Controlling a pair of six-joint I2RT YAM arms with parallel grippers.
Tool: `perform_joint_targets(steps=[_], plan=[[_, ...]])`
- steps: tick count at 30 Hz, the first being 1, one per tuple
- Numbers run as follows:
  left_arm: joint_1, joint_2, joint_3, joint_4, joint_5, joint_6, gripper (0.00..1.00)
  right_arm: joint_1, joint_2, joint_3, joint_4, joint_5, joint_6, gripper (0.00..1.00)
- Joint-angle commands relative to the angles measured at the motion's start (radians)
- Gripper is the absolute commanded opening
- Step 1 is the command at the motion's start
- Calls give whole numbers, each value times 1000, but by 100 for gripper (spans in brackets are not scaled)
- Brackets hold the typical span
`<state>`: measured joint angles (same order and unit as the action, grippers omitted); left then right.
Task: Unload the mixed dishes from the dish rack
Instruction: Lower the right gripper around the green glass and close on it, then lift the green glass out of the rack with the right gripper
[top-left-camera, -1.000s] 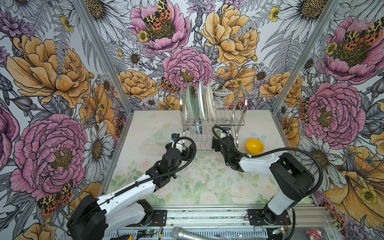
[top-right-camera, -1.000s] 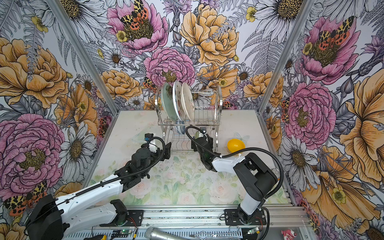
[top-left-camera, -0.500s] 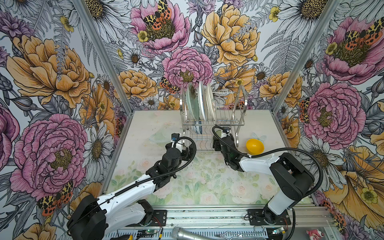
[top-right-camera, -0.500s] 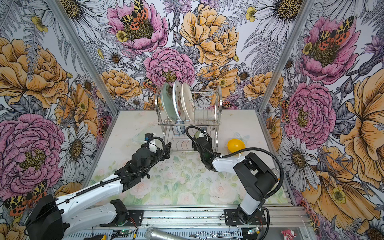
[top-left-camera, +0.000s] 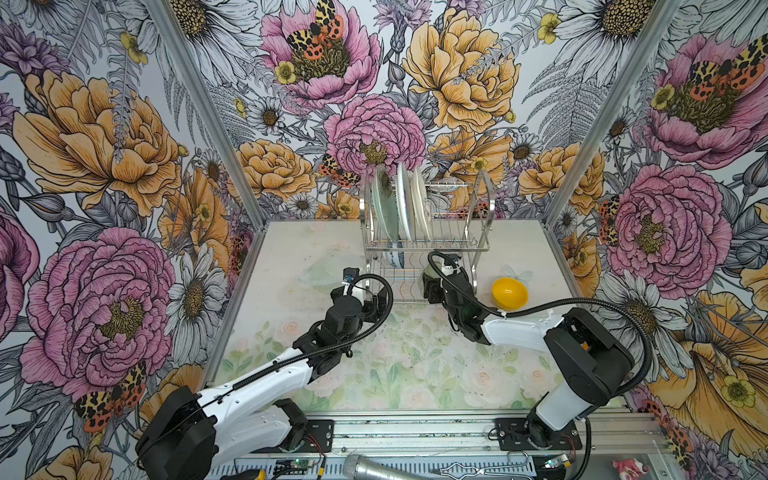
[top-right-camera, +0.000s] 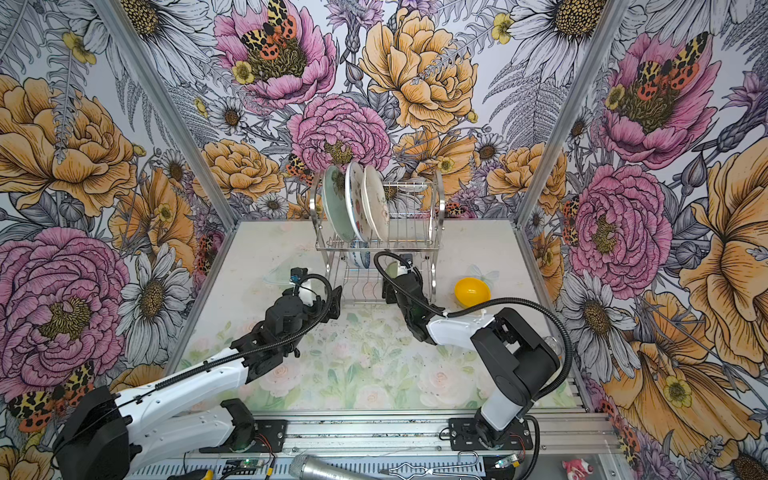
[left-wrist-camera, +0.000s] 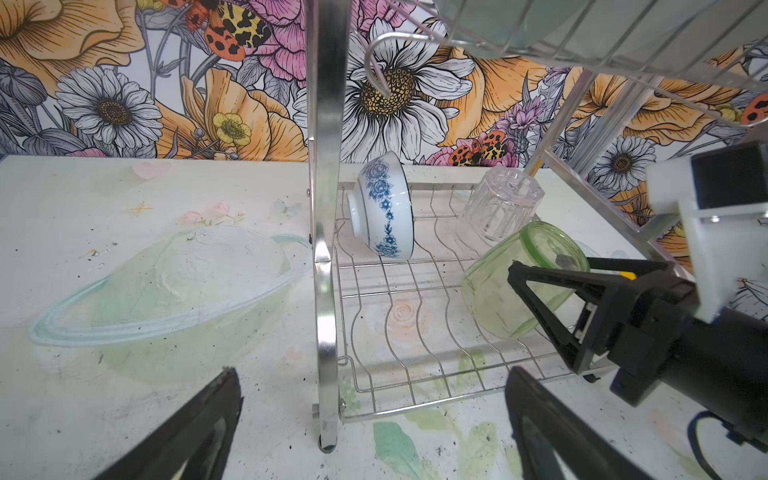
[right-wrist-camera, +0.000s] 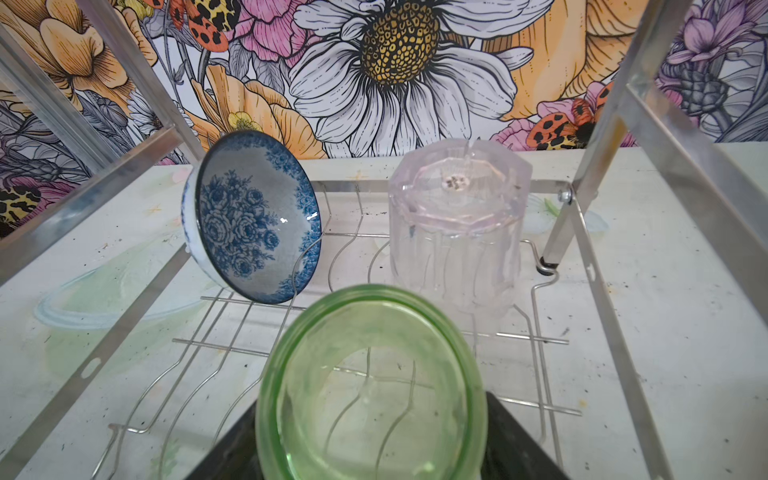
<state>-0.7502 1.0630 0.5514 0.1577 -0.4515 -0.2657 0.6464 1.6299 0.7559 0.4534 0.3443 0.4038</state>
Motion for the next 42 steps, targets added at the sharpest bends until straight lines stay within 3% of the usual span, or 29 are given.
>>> perform_joint_targets(steps=[1,33,42], plan=[[8,6,-9,0,4,-18,99,-2,-41,-8,24,-41,22,62],[28,25,-16,31,48,-49,99,-57,-159,-73,128,-231,158,58],[3,-39,-56,13,70,-92,99,-60,-191,-114,169,-297,213,57]])
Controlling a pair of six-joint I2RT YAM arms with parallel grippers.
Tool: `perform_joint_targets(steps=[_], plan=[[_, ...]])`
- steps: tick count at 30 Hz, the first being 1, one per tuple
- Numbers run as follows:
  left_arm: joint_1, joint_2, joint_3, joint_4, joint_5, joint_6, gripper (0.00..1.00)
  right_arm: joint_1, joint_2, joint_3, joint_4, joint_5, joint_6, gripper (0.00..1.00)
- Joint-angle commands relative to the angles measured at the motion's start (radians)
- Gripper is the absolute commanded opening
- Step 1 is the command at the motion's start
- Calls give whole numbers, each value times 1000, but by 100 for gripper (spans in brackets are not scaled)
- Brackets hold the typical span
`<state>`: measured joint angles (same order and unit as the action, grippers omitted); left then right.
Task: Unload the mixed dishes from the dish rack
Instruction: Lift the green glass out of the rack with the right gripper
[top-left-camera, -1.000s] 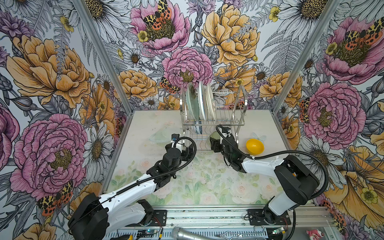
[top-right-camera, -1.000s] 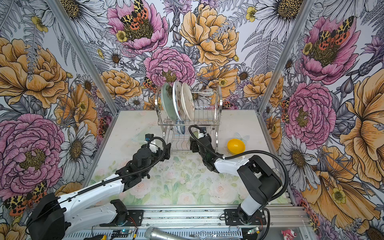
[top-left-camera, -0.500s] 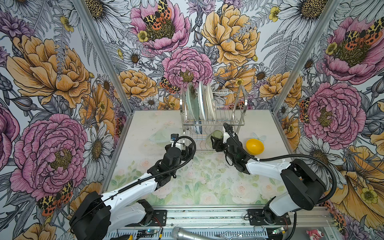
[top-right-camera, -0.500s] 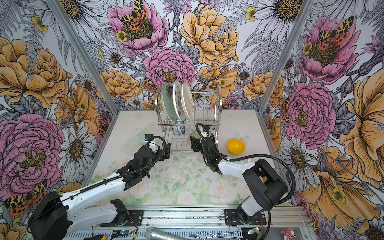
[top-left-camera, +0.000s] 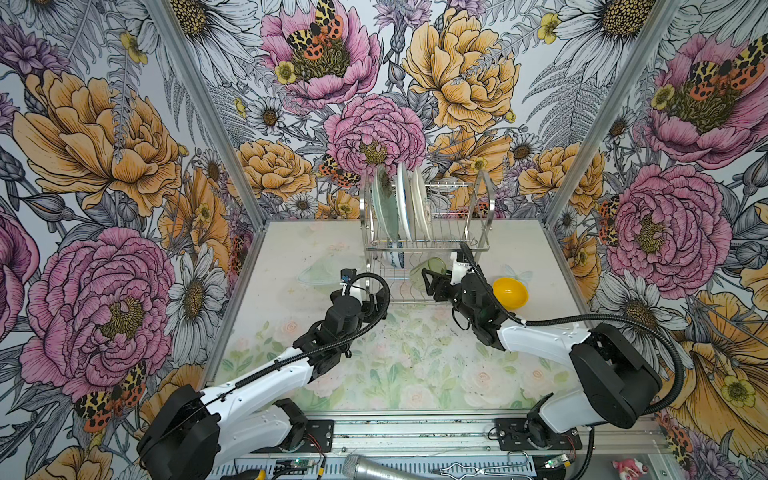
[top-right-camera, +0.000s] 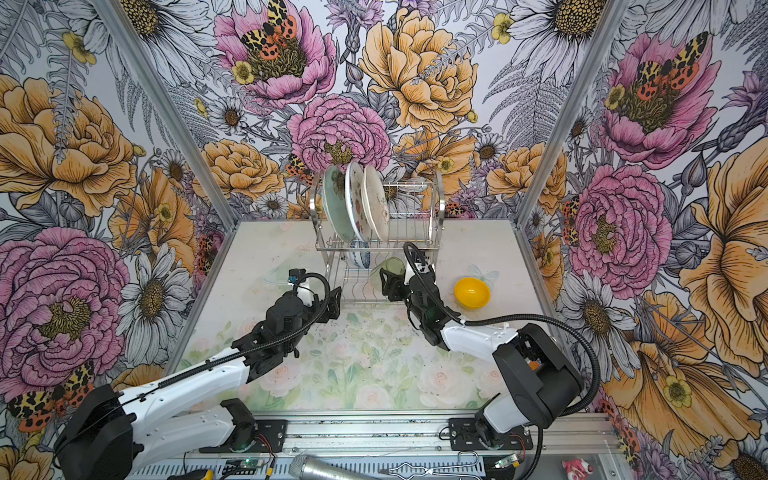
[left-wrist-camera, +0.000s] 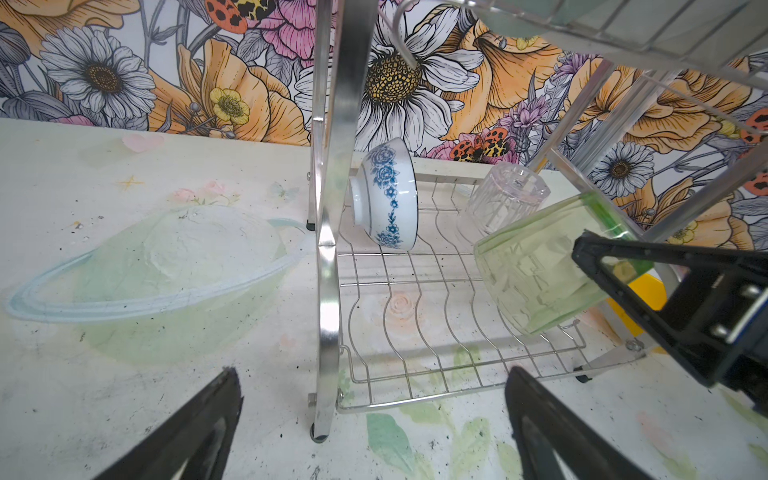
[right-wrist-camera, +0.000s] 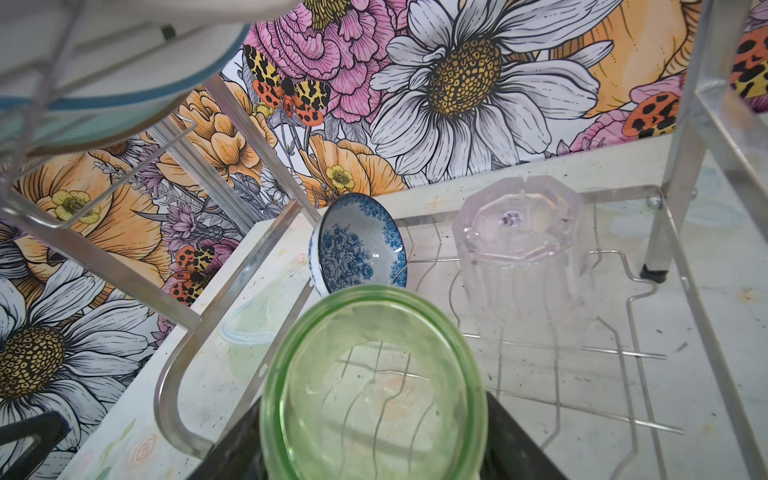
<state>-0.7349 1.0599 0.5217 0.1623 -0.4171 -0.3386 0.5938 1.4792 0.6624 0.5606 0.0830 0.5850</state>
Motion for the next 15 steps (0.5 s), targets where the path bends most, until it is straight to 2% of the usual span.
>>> perform_joint_targets(steps=[1,9,15], plan=[[-16,-46,-29,0,39,-19,99,-7,-47,-27,64,-43,38,57],[-32,-125,-47,-10,109,-56,99,-7,-81,-59,90,-152,73,57],[-34,-136,-51,22,201,-97,99,-7,-93,-84,115,-181,111,57]])
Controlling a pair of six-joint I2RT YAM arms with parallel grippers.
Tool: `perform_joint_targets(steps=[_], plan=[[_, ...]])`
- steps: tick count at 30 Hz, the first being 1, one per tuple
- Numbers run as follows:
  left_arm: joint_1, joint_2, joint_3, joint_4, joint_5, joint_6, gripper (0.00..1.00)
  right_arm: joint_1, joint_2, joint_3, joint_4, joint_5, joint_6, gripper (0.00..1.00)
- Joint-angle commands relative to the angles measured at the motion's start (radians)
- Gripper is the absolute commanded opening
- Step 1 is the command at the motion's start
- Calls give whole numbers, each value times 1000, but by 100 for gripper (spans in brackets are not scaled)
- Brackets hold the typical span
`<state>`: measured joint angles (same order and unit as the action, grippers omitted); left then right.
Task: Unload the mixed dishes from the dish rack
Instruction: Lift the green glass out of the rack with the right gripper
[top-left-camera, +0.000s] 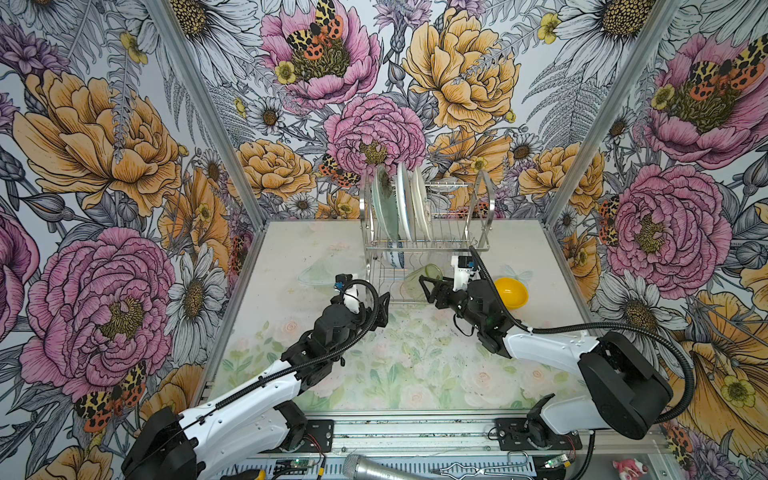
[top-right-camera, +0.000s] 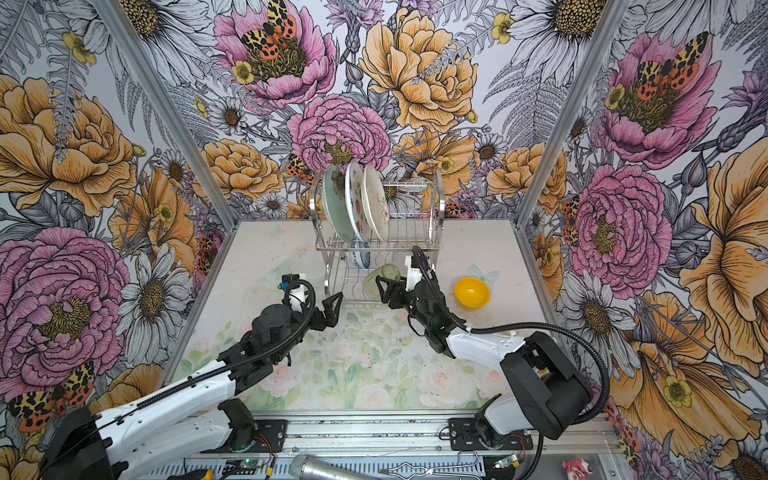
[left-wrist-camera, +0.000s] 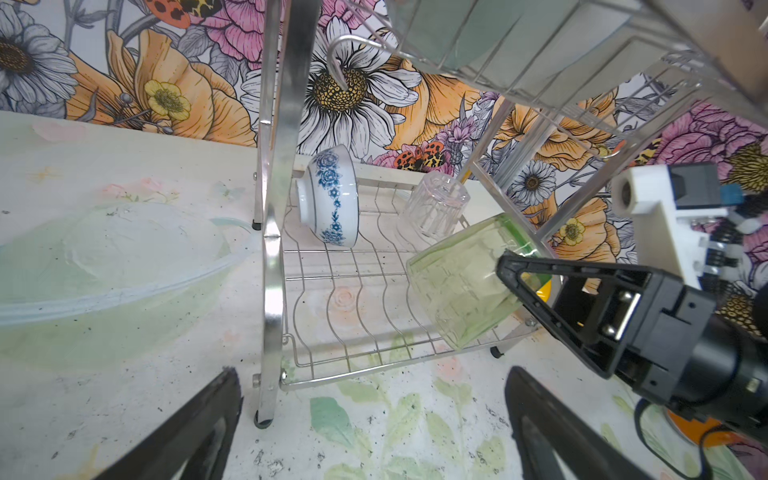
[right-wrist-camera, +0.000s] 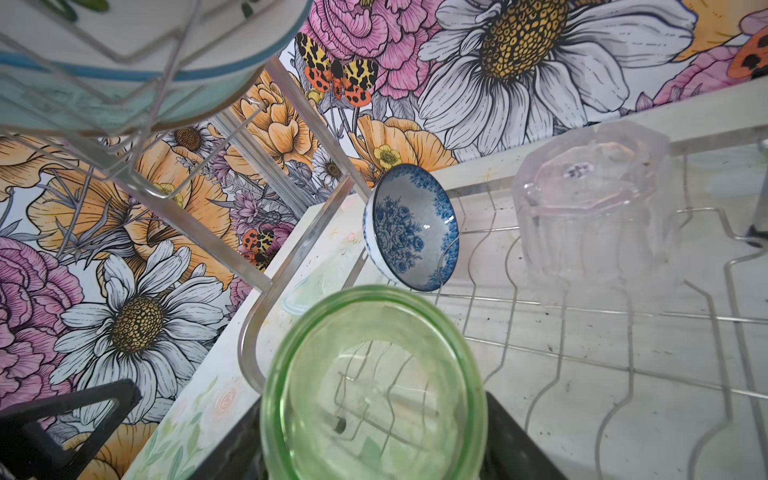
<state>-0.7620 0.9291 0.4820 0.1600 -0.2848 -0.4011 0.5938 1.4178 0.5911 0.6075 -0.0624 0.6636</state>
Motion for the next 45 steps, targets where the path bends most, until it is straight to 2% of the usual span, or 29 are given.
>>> perform_joint_targets(steps=[1,12,17,24,33,45], plan=[[-7,-1,-10,26,108,-38,99,-6,-34,-14,71,-39,37,57],[-19,29,-32,142,173,-153,95,-7,-110,-23,88,-96,84,56],[-23,43,-28,162,193,-192,93,-7,-162,-51,92,-82,94,56],[-23,45,-15,192,227,-235,81,-6,-208,-70,107,-100,124,56],[-25,89,-23,325,287,-280,77,-3,-258,-85,122,-108,161,55],[-42,199,16,462,343,-283,78,-3,-259,-75,141,-124,203,55]])
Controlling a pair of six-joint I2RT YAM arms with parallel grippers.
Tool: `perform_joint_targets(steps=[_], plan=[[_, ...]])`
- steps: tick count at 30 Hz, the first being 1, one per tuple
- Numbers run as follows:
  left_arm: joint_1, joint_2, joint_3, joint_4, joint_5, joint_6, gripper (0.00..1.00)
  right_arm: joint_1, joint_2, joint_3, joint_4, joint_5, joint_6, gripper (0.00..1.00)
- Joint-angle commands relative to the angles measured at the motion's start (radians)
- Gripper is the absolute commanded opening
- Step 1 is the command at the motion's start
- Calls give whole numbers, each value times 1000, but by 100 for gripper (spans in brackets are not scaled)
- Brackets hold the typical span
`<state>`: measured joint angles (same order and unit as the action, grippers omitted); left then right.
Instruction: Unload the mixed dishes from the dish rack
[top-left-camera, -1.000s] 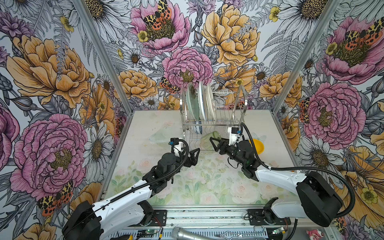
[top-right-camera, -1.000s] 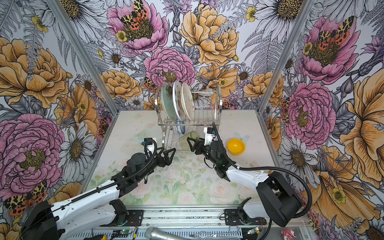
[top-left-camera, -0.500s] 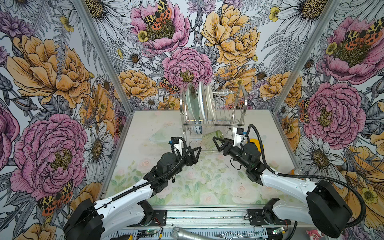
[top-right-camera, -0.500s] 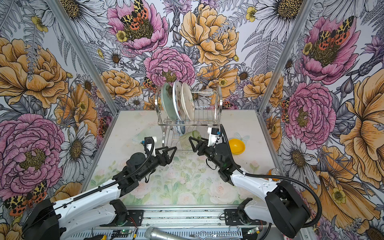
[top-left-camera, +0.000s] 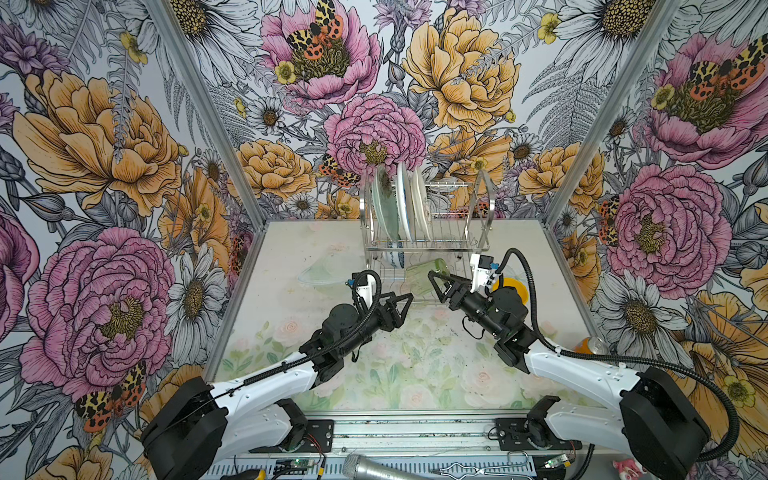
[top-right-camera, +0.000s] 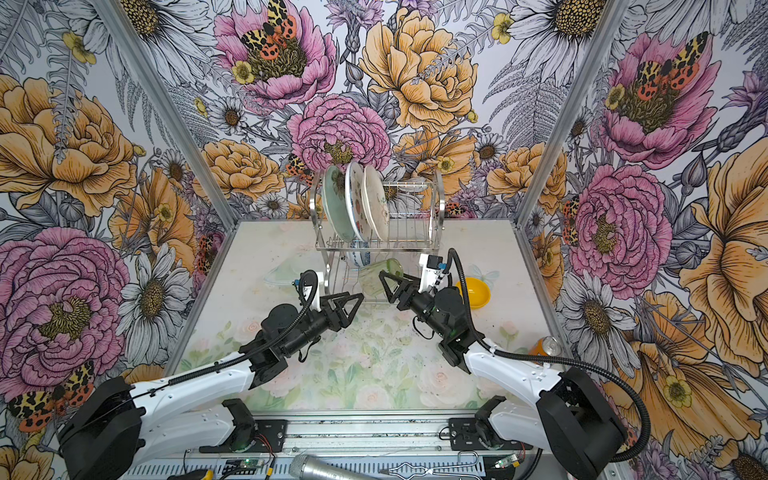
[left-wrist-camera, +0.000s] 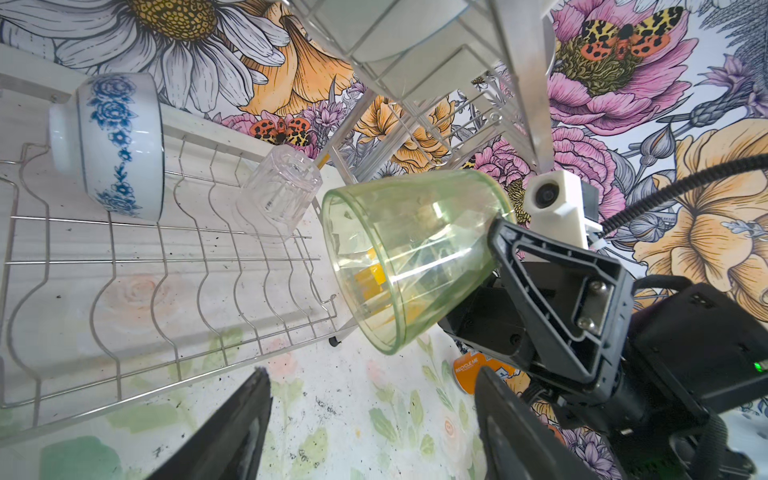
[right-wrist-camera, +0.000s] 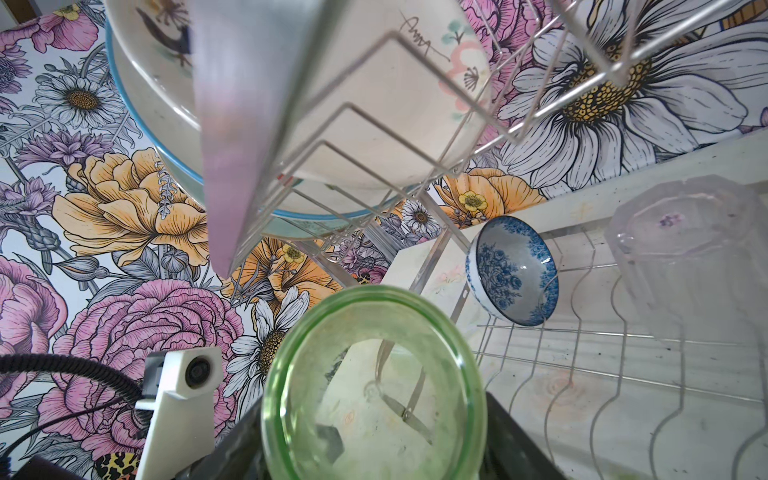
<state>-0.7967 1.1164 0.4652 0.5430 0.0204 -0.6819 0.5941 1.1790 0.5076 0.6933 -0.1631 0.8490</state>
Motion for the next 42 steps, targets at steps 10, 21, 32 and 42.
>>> perform_joint_targets(steps=[10,21,32,42], plan=[[-18,44,18,180,48,-3,76,6,20,32,74,-88,75,54],[-25,64,21,242,85,-12,74,19,17,32,90,-104,100,54],[-26,119,31,353,140,-33,62,32,34,45,107,-124,113,54],[-26,110,29,363,151,-14,47,35,48,44,129,-143,136,54]])
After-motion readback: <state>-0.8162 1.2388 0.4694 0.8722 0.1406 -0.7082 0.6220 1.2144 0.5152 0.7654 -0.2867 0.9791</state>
